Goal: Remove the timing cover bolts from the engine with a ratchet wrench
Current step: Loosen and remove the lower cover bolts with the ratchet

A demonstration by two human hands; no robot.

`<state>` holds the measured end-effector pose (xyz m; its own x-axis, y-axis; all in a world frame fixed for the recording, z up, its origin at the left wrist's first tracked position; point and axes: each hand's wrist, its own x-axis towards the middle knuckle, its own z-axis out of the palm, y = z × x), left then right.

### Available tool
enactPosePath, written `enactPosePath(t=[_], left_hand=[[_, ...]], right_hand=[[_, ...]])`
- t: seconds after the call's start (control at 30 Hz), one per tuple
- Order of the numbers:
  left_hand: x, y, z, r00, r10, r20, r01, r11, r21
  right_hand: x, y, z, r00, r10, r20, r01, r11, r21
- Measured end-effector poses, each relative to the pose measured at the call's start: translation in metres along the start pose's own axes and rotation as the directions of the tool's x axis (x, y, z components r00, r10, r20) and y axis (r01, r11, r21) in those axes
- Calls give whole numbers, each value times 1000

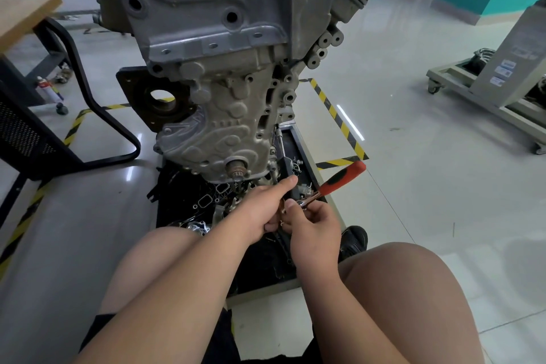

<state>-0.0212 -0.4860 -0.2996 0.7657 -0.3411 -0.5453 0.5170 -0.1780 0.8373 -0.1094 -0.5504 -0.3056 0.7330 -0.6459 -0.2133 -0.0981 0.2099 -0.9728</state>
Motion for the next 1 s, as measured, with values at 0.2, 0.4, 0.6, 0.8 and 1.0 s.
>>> enactPosePath(t=[0.2,0.4,0.6,0.8,1.0], left_hand=[[0,-3,-1,1000,7,31,-7,1000,-1],[1,-6,1,997,72,-5,-72,997,7],[0,-6,1,995,99,-33,-97,994,48],[-2,-6,2,992,119,-39,-117,991,61],[-1,-5,2,990,135,-42,-132,990,58]], right_hand=[[-2,-6,-3,992,118,45,-122,987,107],[2,-7,0,948,293,126,-318,902,293],[6,-6,1,926,361,112,-378,866,327],[8,-6,1,903,416,102,-426,845,323],[10,-8,3,854,484,191,-513,718,470]])
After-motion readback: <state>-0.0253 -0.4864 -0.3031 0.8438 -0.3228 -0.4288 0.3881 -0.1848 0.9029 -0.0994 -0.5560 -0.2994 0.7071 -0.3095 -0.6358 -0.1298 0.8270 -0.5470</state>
